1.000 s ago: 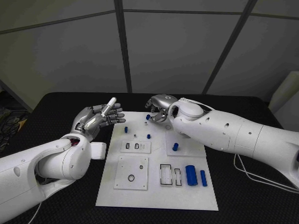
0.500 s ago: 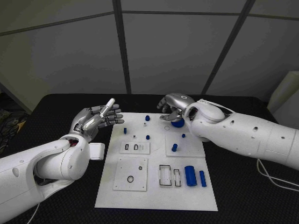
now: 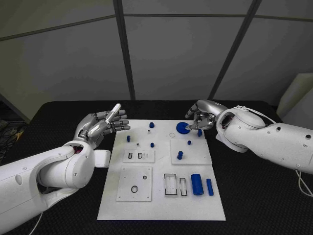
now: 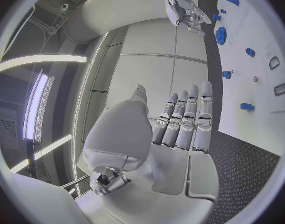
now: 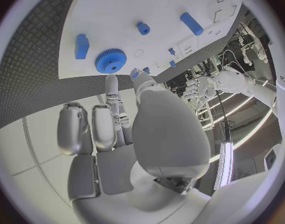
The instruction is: Assemble the parts on the task board
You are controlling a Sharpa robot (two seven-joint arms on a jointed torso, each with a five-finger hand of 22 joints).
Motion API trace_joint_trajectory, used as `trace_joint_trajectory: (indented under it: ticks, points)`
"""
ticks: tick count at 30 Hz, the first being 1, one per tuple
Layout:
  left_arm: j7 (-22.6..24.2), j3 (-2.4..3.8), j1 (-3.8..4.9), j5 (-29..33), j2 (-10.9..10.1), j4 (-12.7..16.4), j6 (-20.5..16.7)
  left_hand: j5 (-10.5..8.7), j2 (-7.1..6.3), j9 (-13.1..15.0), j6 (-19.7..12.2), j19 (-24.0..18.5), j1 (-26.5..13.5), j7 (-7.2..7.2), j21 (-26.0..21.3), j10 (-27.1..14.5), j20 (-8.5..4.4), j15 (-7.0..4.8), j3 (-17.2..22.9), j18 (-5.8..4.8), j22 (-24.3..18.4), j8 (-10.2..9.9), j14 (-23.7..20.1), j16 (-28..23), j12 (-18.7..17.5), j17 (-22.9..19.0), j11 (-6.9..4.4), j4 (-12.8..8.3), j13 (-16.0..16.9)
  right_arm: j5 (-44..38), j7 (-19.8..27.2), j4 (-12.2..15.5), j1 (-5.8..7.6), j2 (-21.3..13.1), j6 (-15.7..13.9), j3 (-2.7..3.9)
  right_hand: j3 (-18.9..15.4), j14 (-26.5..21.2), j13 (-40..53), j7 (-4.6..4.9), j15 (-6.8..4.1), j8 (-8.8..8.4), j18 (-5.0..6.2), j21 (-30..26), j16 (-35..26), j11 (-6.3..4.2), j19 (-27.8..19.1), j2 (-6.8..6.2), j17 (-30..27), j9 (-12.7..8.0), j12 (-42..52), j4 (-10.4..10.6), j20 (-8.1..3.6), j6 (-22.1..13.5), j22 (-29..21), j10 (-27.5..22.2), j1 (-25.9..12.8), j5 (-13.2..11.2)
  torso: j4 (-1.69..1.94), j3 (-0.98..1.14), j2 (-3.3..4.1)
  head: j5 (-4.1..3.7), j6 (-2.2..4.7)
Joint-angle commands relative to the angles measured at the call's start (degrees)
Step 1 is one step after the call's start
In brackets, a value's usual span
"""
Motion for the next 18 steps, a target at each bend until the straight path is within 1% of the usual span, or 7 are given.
trace_joint_trajectory:
  ticks: [1,2,3,5,9,14,18]
  points:
    - [0.0,0.03,0.07,-0.2,0.2,-0.1,0.8,-0.36,0.04,0.0,-0.1,0.0,0.2,0.15,0.0,-0.2,0.14,-0.01,-0.4,0.19,-0.1,-0.3,-0.4,-0.3,-0.2,0.1,0.05,0.1,0.0,2.7,-1.8,-0.2,0.10,0.2,4.8,0.05,-3.2,2.1,4.8,0.18,-0.14,0.03,-0.72,0.4,1.8,0.12,0.5,0.54,3.0,-0.2,4.9,1.4,0.24,-0.9,0.8,-1.3,1.0,0.4,0.09,0.02,0.13,-0.16,0.01]
    - [0.0,0.03,0.07,-0.2,0.2,-0.1,0.8,-0.36,0.04,0.0,-0.1,0.0,0.2,0.15,0.0,-0.2,0.14,-0.01,-0.4,0.19,-0.1,-0.3,-0.4,-0.3,-0.2,0.1,0.05,0.1,0.0,2.7,-1.9,-0.5,0.10,0.3,5.3,0.05,-4.5,2.2,7.4,0.13,0.07,0.11,-0.77,0.5,2.3,0.13,0.5,0.80,3.8,-0.2,7.3,2.4,0.47,-1.4,0.9,-2.8,1.8,0.8,0.14,-0.04,0.13,-0.21,-0.04]
    - [-0.1,0.03,0.06,-0.2,0.3,-0.1,0.8,-0.36,0.04,0.0,-0.1,0.0,0.2,0.15,0.0,-0.2,0.14,-0.01,-0.4,0.19,-0.1,-0.3,-0.4,-0.3,-0.2,0.1,0.05,0.1,0.0,2.8,-2.0,-0.7,0.10,0.5,5.7,0.05,-5.2,2.2,9.0,0.38,0.08,0.02,-0.75,0.5,2.6,0.25,0.5,0.96,4.1,-0.3,8.8,3.1,0.56,-1.9,0.9,-3.7,2.3,0.9,0.14,-0.09,0.12,-0.21,-0.08]
    - [-0.1,0.03,0.06,-0.2,0.3,-0.2,0.9,-0.36,0.04,0.0,-0.1,0.0,0.2,0.15,0.0,-0.2,0.14,-0.01,-0.4,0.19,-0.1,-0.3,-0.4,-0.3,-0.2,0.1,0.05,0.1,0.0,2.8,-2.1,-1.3,0.10,0.9,6.4,0.05,-6.0,2.1,11.1,0.70,0.15,0.10,-0.71,0.4,2.6,0.46,0.4,1.26,4.2,-0.3,10.5,3.8,0.75,-2.5,0.8,-5.0,2.8,1.0,0.13,-0.11,0.12,-0.21,-0.12]
    - [-0.2,0.02,0.06,-0.2,0.4,-0.3,0.9,-0.36,0.04,0.0,-0.1,0.0,0.2,0.11,0.0,-0.2,0.15,-0.01,-0.4,0.20,-0.1,-0.3,-0.4,-0.3,-0.2,0.1,0.05,0.1,0.0,3.0,-2.2,-2.7,0.09,1.8,7.4,0.05,-6.3,2.1,12.4,0.80,0.29,0.08,-0.70,0.5,2.9,0.62,0.4,1.53,4.8,-0.4,11.5,3.9,0.82,-3.1,0.9,-5.6,3.0,1.2,0.15,-0.18,0.14,-0.28,-0.16]
    - [-0.2,0.02,0.06,-0.2,0.4,-0.3,0.9,-0.36,0.04,0.0,-0.1,0.0,0.2,0.11,0.0,-0.2,0.15,-0.01,-0.4,0.20,-0.1,-0.3,-0.4,-0.3,-0.2,0.1,0.05,0.1,0.0,3.1,-2.2,-4.3,0.09,3.1,7.9,0.06,-6.4,2.2,13.6,0.79,0.31,0.33,-0.75,0.6,3.3,0.61,0.6,1.99,5.5,-0.3,12.5,3.9,0.87,-3.2,1.2,-5.8,3.2,1.5,0.19,-0.14,0.11,-0.49,-0.30]
    - [-0.2,0.02,0.06,-0.2,0.5,-0.3,1.0,-0.36,0.04,0.0,-0.1,0.0,0.2,0.11,0.0,-0.2,0.15,-0.01,-0.4,0.20,-0.1,-0.3,-0.4,-0.3,-0.2,0.1,0.05,0.1,0.0,3.1,-2.5,-5.2,0.09,3.9,7.9,0.06,-6.3,2.3,14.8,0.75,0.29,0.60,-0.83,0.8,3.8,0.58,0.9,2.42,6.3,-0.3,13.5,3.8,0.87,-3.2,1.6,-6.0,3.3,1.9,0.16,-0.13,0.10,-0.40,-0.31]
